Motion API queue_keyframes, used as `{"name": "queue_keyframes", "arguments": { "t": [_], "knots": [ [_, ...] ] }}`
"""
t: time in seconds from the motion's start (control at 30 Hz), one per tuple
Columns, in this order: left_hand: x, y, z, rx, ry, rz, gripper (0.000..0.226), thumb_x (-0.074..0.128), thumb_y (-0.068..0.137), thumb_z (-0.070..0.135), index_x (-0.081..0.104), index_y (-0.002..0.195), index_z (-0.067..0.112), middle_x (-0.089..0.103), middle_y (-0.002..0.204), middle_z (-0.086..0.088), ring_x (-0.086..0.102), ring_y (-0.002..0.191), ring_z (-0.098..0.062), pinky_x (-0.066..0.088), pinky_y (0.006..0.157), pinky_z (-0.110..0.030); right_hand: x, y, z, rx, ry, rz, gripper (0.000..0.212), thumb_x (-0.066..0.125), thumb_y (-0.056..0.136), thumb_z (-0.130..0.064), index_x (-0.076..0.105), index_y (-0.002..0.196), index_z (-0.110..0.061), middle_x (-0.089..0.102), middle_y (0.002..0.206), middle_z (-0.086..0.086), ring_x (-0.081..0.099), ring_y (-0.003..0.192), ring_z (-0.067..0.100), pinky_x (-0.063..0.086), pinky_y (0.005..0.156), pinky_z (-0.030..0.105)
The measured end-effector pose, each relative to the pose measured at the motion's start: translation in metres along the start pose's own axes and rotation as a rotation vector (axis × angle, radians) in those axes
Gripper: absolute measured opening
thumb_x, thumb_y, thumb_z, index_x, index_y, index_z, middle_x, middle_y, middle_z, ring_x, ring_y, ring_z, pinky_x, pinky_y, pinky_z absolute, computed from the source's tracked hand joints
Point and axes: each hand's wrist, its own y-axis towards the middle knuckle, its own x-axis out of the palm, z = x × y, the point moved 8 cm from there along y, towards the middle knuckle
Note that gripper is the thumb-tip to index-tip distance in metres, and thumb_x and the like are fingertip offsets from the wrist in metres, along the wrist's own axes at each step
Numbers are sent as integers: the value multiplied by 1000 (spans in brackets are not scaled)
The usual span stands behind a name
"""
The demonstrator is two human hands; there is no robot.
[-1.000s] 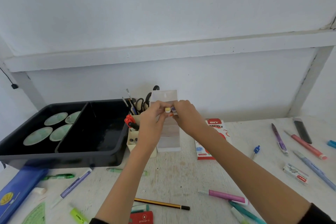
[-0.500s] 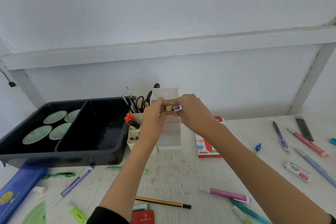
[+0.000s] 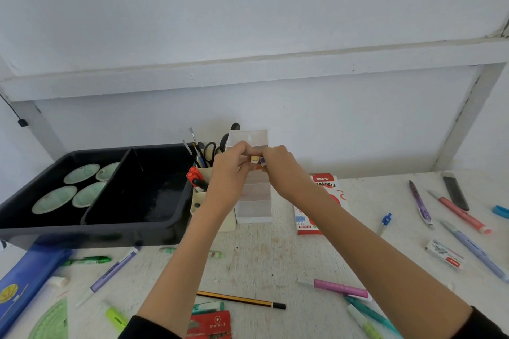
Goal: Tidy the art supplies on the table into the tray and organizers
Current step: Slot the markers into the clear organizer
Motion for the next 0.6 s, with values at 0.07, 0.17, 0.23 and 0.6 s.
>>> {"name": "queue_keyframes", "arguments": {
  "t": [0.07,0.17,0.23,0.6],
  "knots": [
    [-3,-4,5,18,-9,5,26,50,84,-17,59,86,8,63,89,5,64,80,6,50,76,-10,2,-1,1,2,-6,17,22,50,91,4,55,111,-4,58,104,17,60,92,28,43,70,27],
    [-5,-5,3,6,-6,7,27,49,85,-16,58,86,8,63,93,2,64,81,6,50,75,-10,6,0,3,-11,40,42,25,53,89,4,55,111,-5,60,105,16,59,92,29,49,74,32],
    [0,-3,0,-12,-10,-23,25,49,86,-16,57,86,8,63,96,-1,64,80,8,50,72,-10,5,-2,4,-29,118,65,30,54,88,3,51,118,-5,61,105,16,59,91,29,50,74,36],
    [10,6,-7,16,49,-88,27,51,83,-20,53,85,7,58,82,9,61,76,15,48,68,-6,-4,-13,8,-92,351,180,44,56,87,4,35,123,-11,60,84,5,51,61,9,41,53,23]
  ]
}}
